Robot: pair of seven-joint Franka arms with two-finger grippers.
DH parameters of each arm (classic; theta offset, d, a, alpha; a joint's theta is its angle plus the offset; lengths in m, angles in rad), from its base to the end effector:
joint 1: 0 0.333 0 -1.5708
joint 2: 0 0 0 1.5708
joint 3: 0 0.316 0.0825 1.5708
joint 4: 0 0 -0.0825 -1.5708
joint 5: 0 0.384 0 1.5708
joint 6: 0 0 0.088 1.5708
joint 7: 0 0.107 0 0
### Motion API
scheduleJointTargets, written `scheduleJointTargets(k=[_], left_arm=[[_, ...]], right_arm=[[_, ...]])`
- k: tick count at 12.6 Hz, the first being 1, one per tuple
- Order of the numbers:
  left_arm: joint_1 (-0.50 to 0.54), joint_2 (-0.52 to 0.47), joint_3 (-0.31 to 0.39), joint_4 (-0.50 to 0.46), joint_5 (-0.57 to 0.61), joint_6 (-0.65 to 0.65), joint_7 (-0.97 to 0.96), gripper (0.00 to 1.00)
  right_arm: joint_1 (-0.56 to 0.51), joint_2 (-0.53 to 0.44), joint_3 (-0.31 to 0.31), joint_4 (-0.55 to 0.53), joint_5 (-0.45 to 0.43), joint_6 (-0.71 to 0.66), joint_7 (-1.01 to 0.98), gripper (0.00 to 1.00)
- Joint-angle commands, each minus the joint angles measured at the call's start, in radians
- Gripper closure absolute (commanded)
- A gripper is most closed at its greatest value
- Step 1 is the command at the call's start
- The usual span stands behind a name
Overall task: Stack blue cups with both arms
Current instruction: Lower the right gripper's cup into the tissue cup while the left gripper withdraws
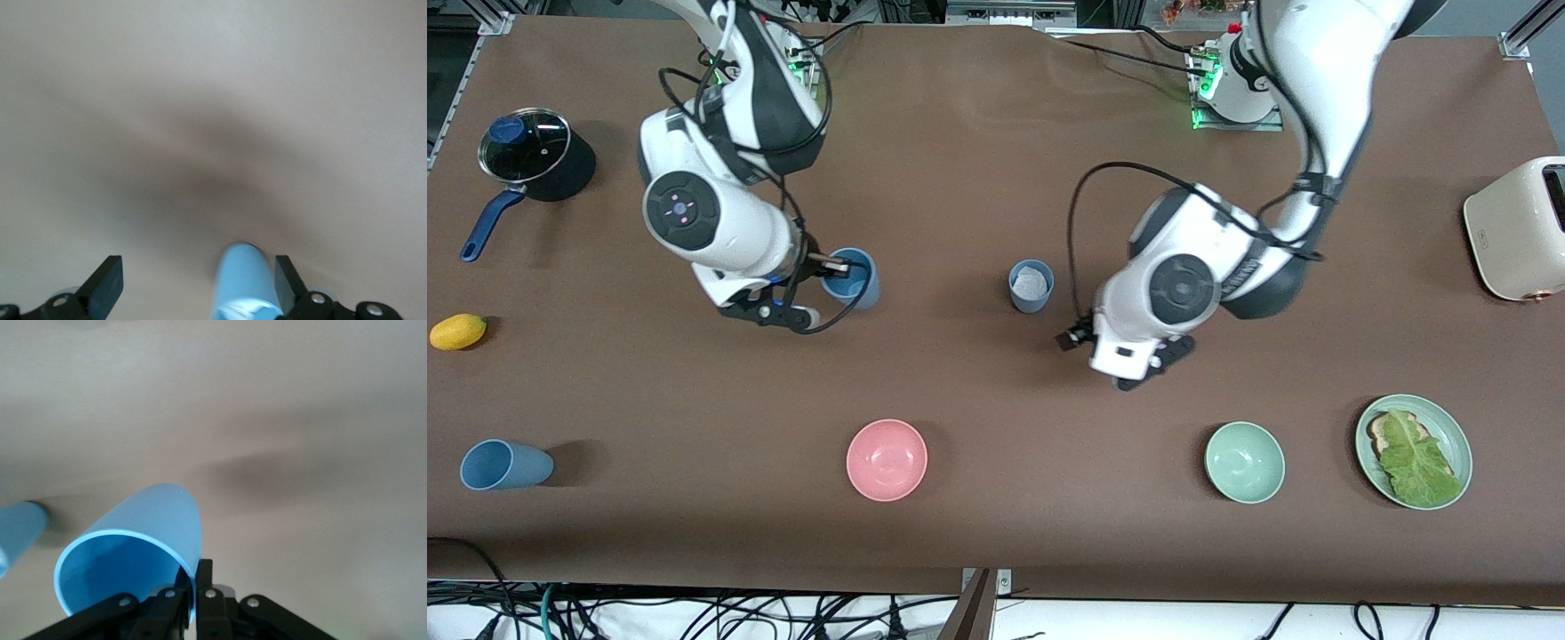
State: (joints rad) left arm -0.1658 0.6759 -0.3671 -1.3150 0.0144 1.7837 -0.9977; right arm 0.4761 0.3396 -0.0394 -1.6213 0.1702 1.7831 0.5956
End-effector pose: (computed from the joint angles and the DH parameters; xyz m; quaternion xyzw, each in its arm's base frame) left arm 0.6393 -0.3096 0.3469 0.9578 0.2529 -0.1345 0.0218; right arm 0.5706 0.2852 0.4140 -0.9879 0.1034 0.1136 0.0213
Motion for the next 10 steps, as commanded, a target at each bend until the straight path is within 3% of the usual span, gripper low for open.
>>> scheduleJointTargets(k=[1,5,9,10], left_arm=[[0.118,-0.019,-0.006,-0.015,0.019,-0.087,0.236,0.0],[0.293,-0.071,-0.007,-0.056,0.077,-0.122,0.535,0.0],[0.448,-0.177,-0.004,-0.18,0.09,-0.116,0.809,0.0],[0.472,-0.221,-0.009,-0.24,0.138,-0.093,0.833,0.0]], right_arm=[[0.08,0.057,-0.008,0.108,0.023,-0.031,0.149,1.0],[0.246,0.18,-0.01,0.269,0.017,-0.027,0.442,1.0],[0.343,0.315,-0.011,0.443,0.008,-0.016,0.567,1.0],[0.361,0.332,-0.013,0.454,0.005,-0.014,0.581,1.0]])
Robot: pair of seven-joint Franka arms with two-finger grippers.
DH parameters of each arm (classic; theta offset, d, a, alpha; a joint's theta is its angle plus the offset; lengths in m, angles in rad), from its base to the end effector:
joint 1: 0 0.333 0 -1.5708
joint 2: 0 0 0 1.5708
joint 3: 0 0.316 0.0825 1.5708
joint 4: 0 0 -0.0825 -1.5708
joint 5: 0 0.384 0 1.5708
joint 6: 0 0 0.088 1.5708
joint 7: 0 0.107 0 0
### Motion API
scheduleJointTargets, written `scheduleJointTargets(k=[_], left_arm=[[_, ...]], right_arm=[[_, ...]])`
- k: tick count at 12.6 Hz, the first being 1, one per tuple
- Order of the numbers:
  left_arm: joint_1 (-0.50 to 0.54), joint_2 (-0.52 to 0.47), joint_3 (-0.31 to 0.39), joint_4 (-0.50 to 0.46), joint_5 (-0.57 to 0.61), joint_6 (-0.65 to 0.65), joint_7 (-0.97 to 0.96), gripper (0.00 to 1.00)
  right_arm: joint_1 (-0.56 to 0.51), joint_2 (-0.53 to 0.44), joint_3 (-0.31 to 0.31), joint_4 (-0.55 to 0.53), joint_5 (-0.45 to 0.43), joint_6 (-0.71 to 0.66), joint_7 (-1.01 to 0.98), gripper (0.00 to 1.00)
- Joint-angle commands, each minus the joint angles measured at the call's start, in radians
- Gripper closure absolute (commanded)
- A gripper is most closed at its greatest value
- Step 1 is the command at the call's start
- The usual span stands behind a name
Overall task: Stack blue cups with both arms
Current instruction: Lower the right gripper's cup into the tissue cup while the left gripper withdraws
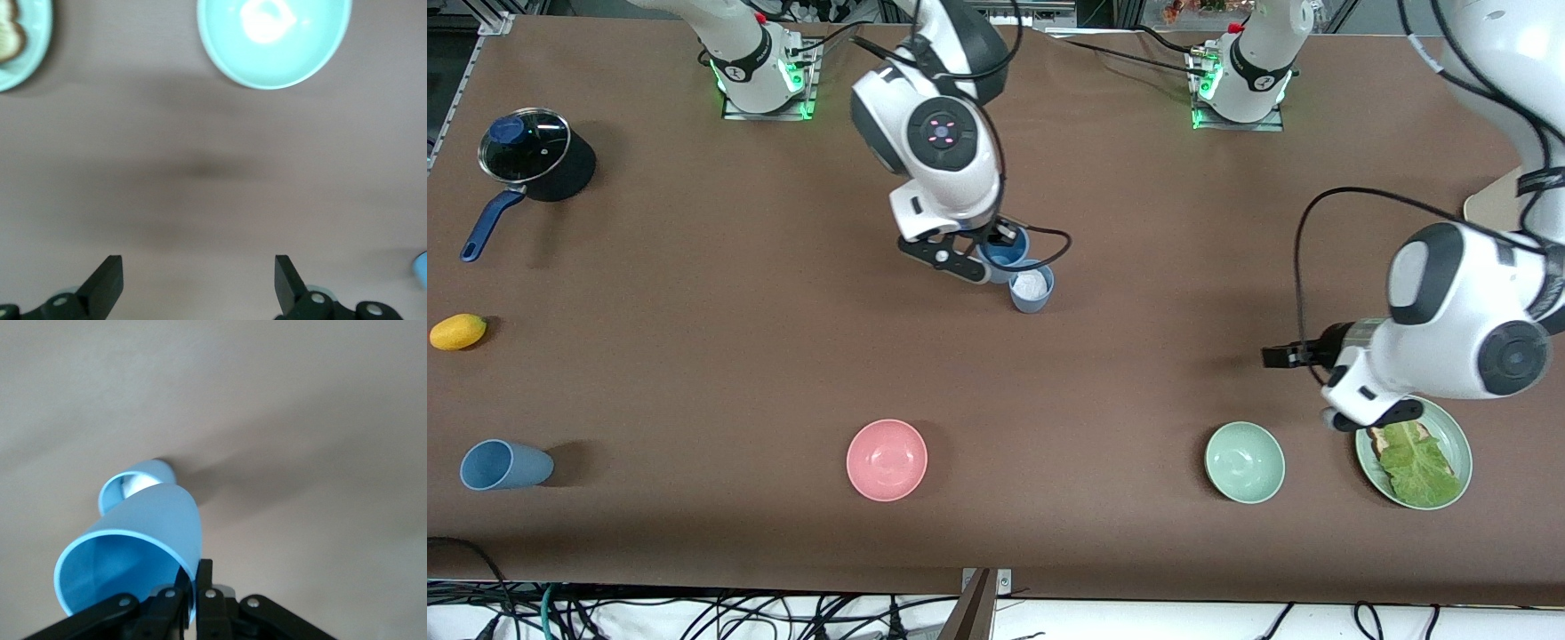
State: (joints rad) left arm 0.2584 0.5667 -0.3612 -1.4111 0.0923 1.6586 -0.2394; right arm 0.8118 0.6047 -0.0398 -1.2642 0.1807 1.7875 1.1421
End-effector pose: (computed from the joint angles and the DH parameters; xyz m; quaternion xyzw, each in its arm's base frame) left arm 0.6738 -0.0178 0.3679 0.9861 0.0692 -0.1480 0.0284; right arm 0.4992 0.5166 0.3996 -0.9754 0.2028 0.0852 0.0107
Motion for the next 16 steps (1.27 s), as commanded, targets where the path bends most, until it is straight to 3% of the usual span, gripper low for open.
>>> scheduleJointTargets(k=[1,3,7,11,16], left_arm=[[0.073,-0.166,-0.019,-0.22,0.085,0.079,0.083,0.0],[0.093,-0.276,-0.019,-0.36,0.086,0.153,0.092,0.0],[0.125,-0.421,-0.021,-0.377,0.049,-0.011,0.268,0.0],[0.127,-0.465,-0.021,-0.257,0.02,-0.149,0.39,0.0],[0.117,-0.462,-0.024,-0.161,-0.008,-0.161,0.377,0.0]], right_arm=[[0.038,0.075,-0.012,0.095,-0.007,-0.005,0.036,1.0],[0.047,0.087,-0.011,0.094,-0.006,0.009,0.077,1.0],[0.047,0.092,-0.011,0.094,-0.003,0.016,0.082,1.0],[0.037,0.093,-0.015,0.097,-0.003,0.056,0.071,1.0],[0.033,0.115,-0.019,0.098,-0.003,0.087,0.068,1.0]])
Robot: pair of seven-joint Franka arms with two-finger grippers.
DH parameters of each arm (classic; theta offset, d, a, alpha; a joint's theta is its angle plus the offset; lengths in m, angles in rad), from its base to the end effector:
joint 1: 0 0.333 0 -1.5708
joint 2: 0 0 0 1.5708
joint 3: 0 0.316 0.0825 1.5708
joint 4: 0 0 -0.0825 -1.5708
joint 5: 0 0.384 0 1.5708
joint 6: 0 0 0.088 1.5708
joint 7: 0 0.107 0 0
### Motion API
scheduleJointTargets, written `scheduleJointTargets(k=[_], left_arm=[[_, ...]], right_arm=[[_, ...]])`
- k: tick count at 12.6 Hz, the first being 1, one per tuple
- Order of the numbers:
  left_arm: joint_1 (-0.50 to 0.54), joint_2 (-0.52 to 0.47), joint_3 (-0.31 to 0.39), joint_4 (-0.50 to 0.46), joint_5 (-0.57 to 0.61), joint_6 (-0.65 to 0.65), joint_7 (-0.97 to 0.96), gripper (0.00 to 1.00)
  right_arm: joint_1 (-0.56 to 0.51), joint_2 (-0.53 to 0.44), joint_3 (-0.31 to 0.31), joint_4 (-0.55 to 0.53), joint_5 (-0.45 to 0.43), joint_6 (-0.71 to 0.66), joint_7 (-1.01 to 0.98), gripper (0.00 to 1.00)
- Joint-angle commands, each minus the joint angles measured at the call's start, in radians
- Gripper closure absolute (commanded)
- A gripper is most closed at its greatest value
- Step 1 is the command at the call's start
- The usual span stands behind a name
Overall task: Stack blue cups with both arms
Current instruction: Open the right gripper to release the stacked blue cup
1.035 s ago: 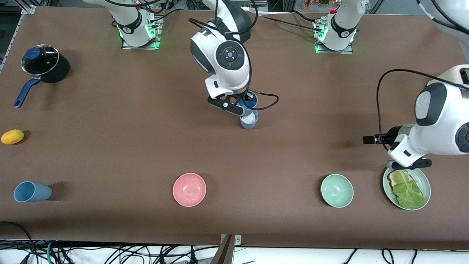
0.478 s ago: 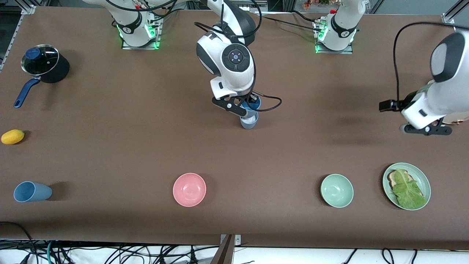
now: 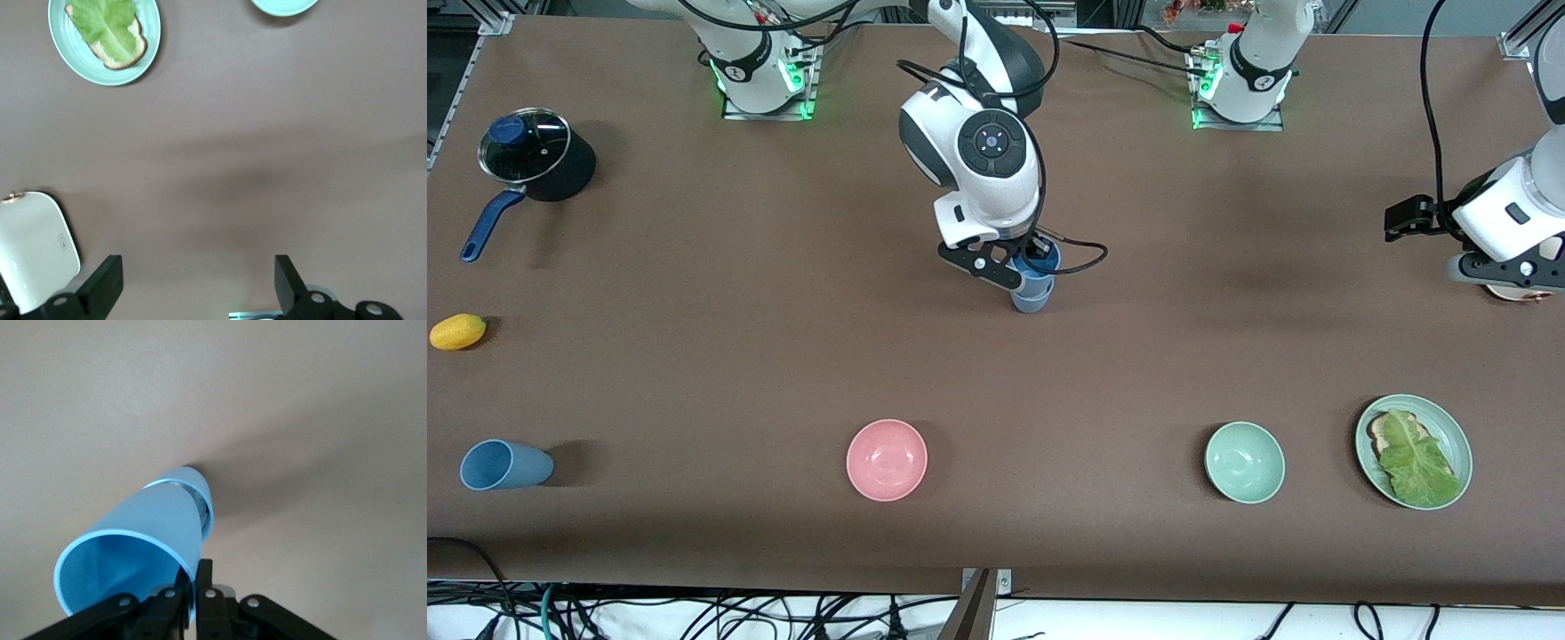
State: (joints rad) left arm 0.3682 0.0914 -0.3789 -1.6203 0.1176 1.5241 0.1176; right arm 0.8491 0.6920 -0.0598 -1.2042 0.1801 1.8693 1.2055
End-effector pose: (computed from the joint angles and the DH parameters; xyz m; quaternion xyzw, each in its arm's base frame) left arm 0.5682 0.0151 0.5502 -0.9928 0.0672 0.0924 0.0370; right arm 0.5036 0.5435 0.3710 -0.9716 0.2266 0.0629 0.0253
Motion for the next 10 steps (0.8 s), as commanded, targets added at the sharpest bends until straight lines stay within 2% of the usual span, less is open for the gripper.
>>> scheduleJointTargets(k=[1,6,7,8,10], left_arm=[[0.003,0.017,-0.008,0.071,-0.035,-0.027,0.008,0.0],[-0.006,0.022,-0.009,0.082,-0.038,-0.027,-0.027,0.0],[-0.008,0.024,-0.009,0.074,-0.047,-0.027,-0.045,0.0],[-0.008,0.024,-0.009,0.073,-0.068,-0.027,-0.058,0.0],[-0.006,0.024,-0.009,0.071,-0.075,-0.024,-0.056,0.0]], right_arm=[[-0.004,0.034,0.002,0.038,-0.002,0.014,0.008,1.0],[-0.008,0.035,0.002,0.037,-0.002,0.021,0.009,1.0],[-0.008,0.032,0.002,0.037,-0.001,0.019,0.009,0.72],[-0.008,0.029,0.002,0.037,0.001,0.014,0.015,0.3],[-0.008,0.011,0.0,0.037,0.001,-0.001,0.017,0.03]])
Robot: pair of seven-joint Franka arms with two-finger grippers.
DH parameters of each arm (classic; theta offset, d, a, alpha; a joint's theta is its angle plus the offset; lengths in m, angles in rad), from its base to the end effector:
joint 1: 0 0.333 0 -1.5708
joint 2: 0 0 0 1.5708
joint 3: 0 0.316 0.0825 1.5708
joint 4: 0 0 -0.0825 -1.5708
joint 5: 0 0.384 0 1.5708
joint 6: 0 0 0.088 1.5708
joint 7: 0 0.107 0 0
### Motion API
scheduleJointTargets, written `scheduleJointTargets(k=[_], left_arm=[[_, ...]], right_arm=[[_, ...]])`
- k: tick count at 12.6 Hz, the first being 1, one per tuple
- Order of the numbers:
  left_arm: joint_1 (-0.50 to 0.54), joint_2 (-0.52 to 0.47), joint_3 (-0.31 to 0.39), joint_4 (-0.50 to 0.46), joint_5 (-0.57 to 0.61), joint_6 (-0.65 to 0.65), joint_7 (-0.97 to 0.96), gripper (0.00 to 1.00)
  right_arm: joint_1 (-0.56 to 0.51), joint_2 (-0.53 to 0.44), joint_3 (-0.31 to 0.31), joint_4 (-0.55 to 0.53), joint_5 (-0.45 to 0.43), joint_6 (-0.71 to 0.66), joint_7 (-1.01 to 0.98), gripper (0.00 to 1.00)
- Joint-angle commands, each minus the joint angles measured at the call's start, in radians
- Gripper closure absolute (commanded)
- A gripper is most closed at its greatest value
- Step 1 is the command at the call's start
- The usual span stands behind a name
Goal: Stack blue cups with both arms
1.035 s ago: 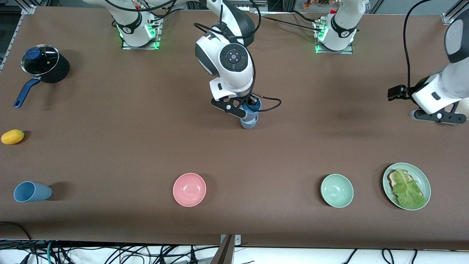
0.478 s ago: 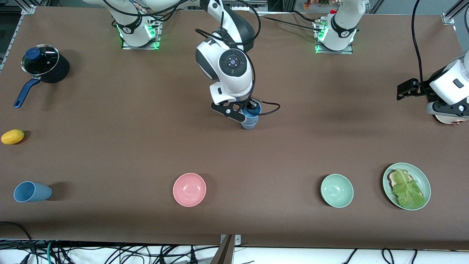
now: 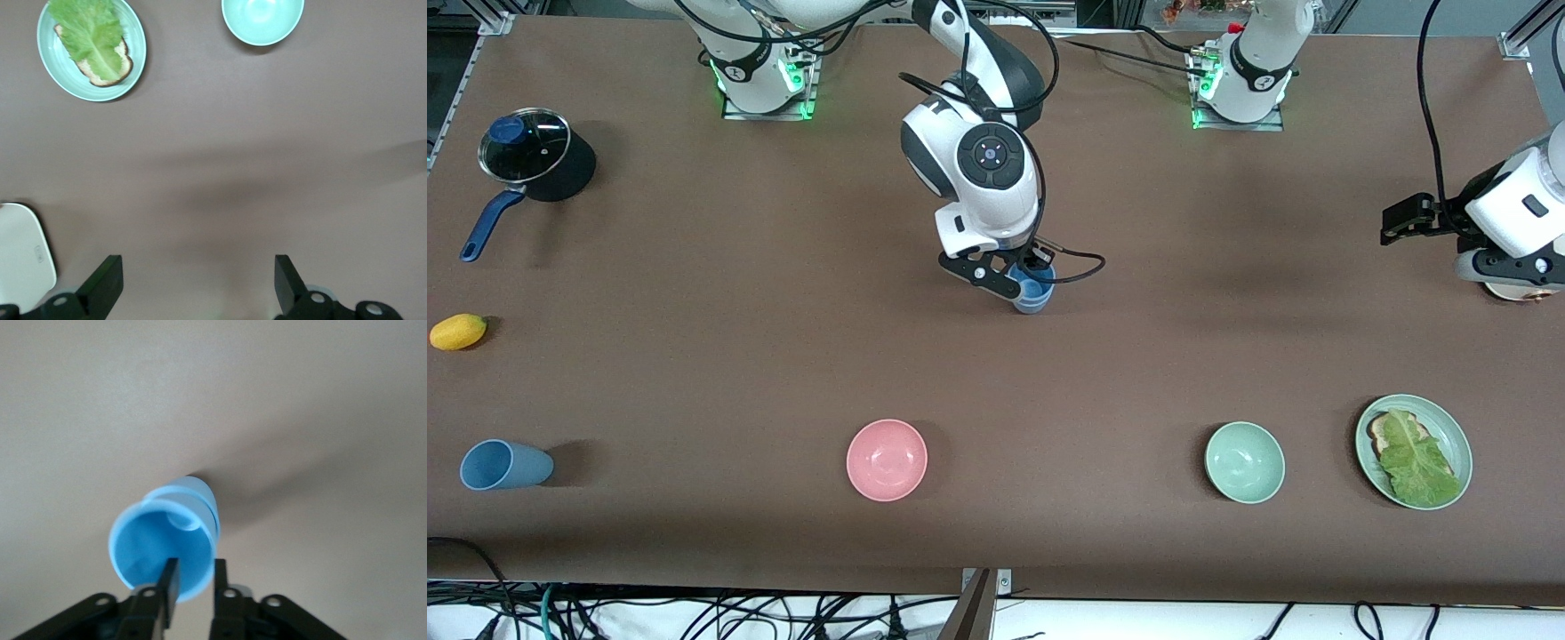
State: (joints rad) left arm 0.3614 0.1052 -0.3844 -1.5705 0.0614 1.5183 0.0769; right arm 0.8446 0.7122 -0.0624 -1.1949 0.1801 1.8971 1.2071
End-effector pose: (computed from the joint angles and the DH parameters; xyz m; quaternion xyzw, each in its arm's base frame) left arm 0.5744 0.0039 0.5651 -0.9958 0.0510 0.0750 0.0090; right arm 0.5109 0.5437 0.3628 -0.9706 0.2316 0.0567 0.0316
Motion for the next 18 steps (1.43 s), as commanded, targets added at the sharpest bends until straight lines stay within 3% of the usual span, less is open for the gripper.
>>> scheduleJointTargets(k=[1,5,8,13,17,18], left_arm=[[0.001,0.01,-0.004,0.018,-0.017,-0.017,-0.014,0.0],[0.001,0.013,-0.004,0.014,-0.017,-0.012,-0.014,0.0],[0.001,0.013,-0.004,0.014,-0.017,-0.012,-0.014,0.0],[-0.001,0.014,-0.002,0.014,-0.015,-0.013,-0.02,0.0],[-0.001,0.014,-0.004,0.012,-0.011,-0.013,-0.017,0.0],[-0.001,0.014,-0.004,0.012,-0.009,-0.013,-0.017,0.0]], right_arm=[[-0.006,-0.019,-0.001,0.029,-0.002,-0.061,0.015,0.02],[-0.044,-0.066,-0.054,0.031,-0.01,-0.136,-0.08,0.01],[-0.064,-0.1,-0.193,0.031,0.001,-0.222,-0.346,0.01],[-0.091,-0.239,-0.358,-0.053,0.01,-0.343,-0.735,0.0],[-0.215,-0.446,-0.332,-0.244,0.007,-0.365,-0.848,0.0],[-0.273,-0.494,-0.294,-0.279,0.002,-0.368,-0.863,0.0]])
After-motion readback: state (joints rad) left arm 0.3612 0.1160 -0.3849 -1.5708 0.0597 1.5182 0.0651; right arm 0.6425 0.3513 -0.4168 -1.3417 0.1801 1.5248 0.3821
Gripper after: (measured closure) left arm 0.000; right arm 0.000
